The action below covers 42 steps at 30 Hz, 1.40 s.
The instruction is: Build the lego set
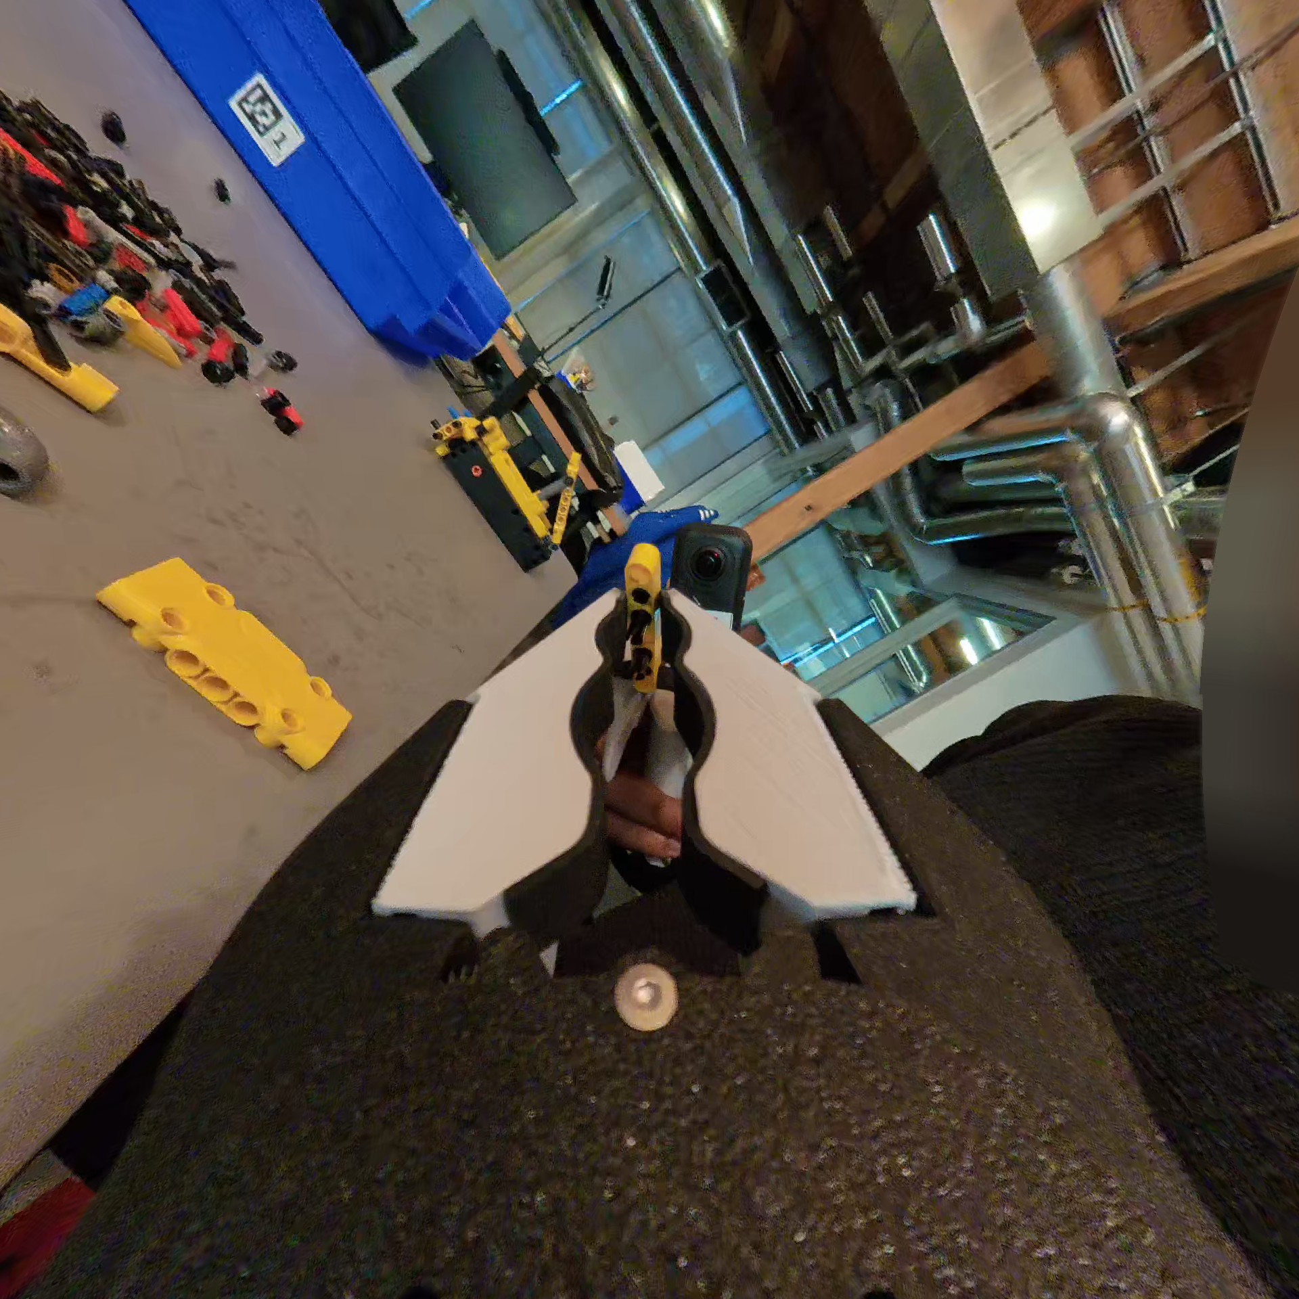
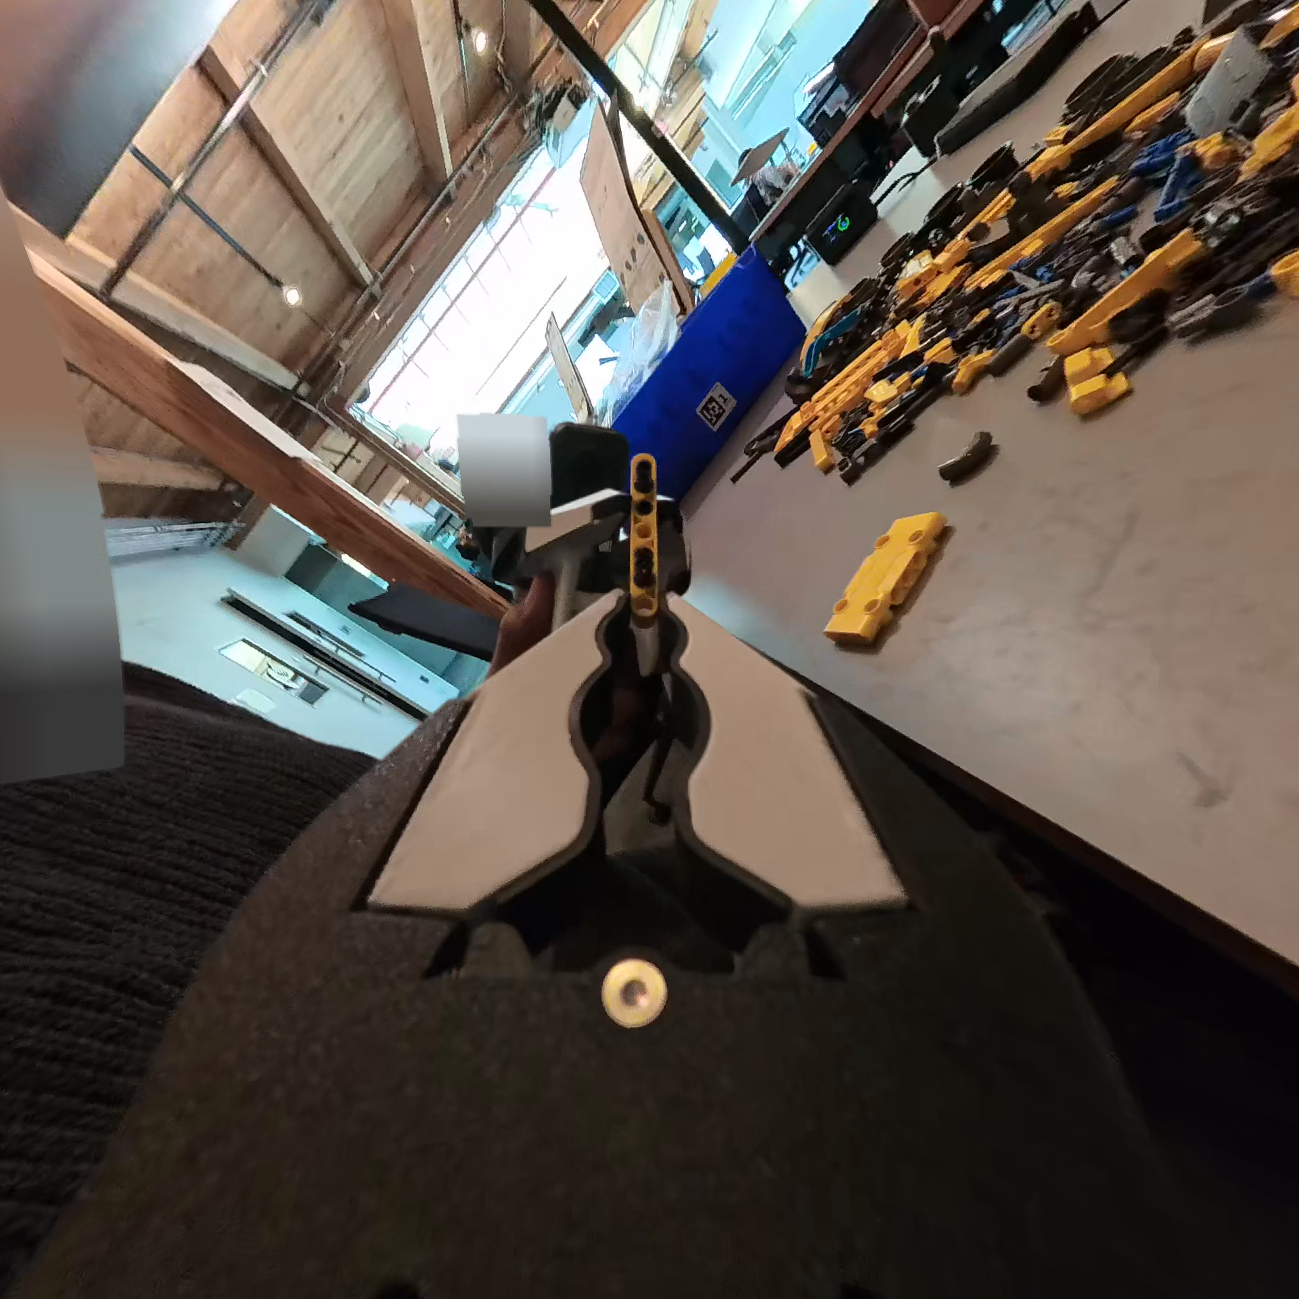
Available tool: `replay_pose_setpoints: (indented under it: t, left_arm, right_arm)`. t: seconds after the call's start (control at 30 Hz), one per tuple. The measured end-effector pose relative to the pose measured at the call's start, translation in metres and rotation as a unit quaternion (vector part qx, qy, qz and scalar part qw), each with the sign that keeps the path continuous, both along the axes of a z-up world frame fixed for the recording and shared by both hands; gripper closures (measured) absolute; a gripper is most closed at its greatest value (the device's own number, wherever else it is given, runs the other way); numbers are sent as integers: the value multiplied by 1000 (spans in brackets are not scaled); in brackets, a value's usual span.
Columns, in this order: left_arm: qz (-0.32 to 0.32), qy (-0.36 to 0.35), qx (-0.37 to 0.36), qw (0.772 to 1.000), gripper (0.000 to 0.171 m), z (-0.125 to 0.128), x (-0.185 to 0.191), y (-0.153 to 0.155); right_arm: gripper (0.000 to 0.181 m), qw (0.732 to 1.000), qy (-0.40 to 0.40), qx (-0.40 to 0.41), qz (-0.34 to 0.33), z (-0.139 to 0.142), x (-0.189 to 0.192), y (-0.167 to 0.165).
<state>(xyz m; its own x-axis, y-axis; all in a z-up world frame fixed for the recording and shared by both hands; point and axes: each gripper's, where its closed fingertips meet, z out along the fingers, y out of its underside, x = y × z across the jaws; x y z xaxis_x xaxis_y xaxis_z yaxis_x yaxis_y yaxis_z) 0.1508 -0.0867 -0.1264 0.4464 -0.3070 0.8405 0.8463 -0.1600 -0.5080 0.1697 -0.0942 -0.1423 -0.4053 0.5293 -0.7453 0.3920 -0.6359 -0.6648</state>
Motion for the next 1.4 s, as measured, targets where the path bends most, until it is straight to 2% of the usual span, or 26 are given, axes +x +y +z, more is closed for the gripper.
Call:
replay_pose_setpoints:
  t: [0.07, 0.17, 0.23, 0.37, 0.5, 0.57, 0.77, 0.87, 0.93, 0.97, 1.03, 1.1, 1.17, 1.23, 1.33, 1.4]
  left_arm:
    - [-2, 9, -2, 1000, 165, -1, 1, -1]
    - [-33, 25, -2, 999, 165, -1, 11, -2]
    - [-42, 38, -11, 998, 165, -4, 16, -1]
    - [-61, 54, -22, 996, 165, -7, 24, 2]
    - [-62, 77, -41, 994, 165, -13, 27, 4]
    - [-59, 87, -47, 993, 165, -15, 28, 5]
    - [-48, 108, -50, 992, 165, -14, 26, 8]
    - [-44, 118, -53, 991, 164, -14, 24, 9]
    - [-31, 137, -59, 988, 157, -15, 18, 8]
    - [-16, 152, -68, 986, 145, -17, 12, 7]
    - [25, 203, -101, 974, 126, -25, -6, 5]
    - [61, 278, -148, 947, 107, -34, -26, 2]
    - [78, 353, -190, 913, 106, -42, -42, 0]
    - [63, 406, -218, 885, 105, -50, -50, 0]
    - [-15, 446, -238, 863, 104, -64, -43, 4]
    - [-35, 486, -258, 834, 104, -75, -48, 8]
  right_arm:
    - [174, 1000, 0, 18, 13, -3, 1, -2]
    - [152, 999, 3, 39, 16, -2, 0, 9]
    - [153, 998, 2, 45, 32, 1, -1, 14]
    - [154, 992, -24, 52, 111, -3, 3, 2]
    - [174, 988, -36, 45, 144, -5, 5, 0]
    - [174, 986, -44, 39, 156, -6, 5, -1]
    - [173, 981, -56, 44, 181, -12, 7, -8]
    - [174, 984, -48, 53, 161, -11, 4, -3]
    - [175, 987, -41, 42, 147, -6, 2, 6]
    - [175, 989, -38, 40, 137, -4, 0, 12]
    - [175, 992, -32, 44, 115, -2, -2, 23]
    - [175, 993, -29, 47, 104, -1, -2, 31]
    - [175, 993, -25, 53, 97, 0, -3, 36]
    - [175, 993, -20, 60, 95, 0, -4, 38]
    - [175, 993, -18, 66, 93, -1, -6, 39]
    - [174, 994, -17, 61, 94, -1, -6, 39]
